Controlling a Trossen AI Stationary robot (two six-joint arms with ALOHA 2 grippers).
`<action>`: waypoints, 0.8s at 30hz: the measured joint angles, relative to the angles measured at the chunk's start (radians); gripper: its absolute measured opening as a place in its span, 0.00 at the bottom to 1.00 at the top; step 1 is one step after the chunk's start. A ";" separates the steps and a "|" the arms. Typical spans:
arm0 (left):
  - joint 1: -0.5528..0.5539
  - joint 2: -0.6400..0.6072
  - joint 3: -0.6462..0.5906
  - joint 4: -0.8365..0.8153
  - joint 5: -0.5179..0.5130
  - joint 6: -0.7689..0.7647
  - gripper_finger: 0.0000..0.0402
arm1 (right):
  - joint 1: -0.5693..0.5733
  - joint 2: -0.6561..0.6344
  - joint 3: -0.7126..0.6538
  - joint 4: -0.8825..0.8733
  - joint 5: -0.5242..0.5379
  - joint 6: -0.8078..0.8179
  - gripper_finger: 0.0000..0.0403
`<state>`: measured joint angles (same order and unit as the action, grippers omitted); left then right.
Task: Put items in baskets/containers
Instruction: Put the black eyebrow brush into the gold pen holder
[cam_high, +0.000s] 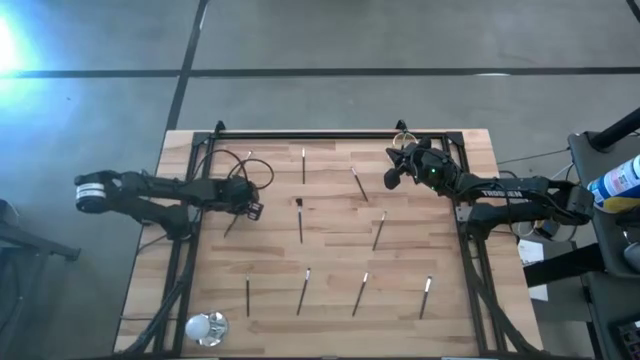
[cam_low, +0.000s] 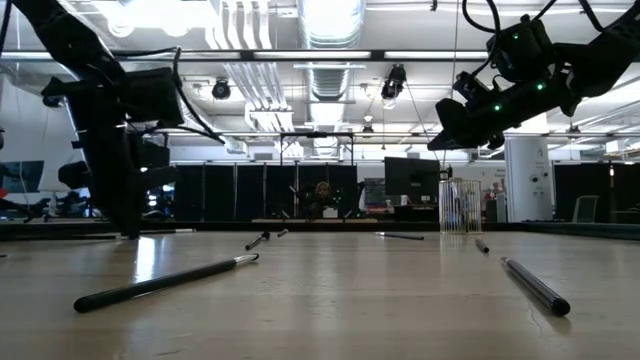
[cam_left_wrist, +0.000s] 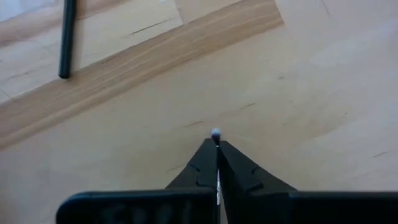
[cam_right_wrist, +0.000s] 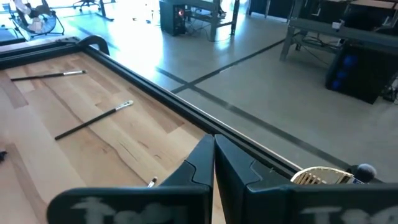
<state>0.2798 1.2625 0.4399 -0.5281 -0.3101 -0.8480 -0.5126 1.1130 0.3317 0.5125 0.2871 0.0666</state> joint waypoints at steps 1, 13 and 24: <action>0.000 -0.015 0.010 -0.005 -0.008 0.012 0.00 | 0.000 0.000 0.000 0.000 0.000 0.000 0.02; 0.000 -0.278 0.074 -0.011 -0.121 0.070 0.00 | 0.000 0.000 0.001 -0.001 0.000 0.009 0.02; -0.029 -0.370 -0.119 0.840 0.016 0.241 0.00 | 0.007 0.003 0.001 0.002 -0.203 0.102 0.02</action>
<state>0.2508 0.8928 0.3213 0.3121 -0.2940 -0.6070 -0.5054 1.1156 0.3328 0.5147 0.0845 0.1688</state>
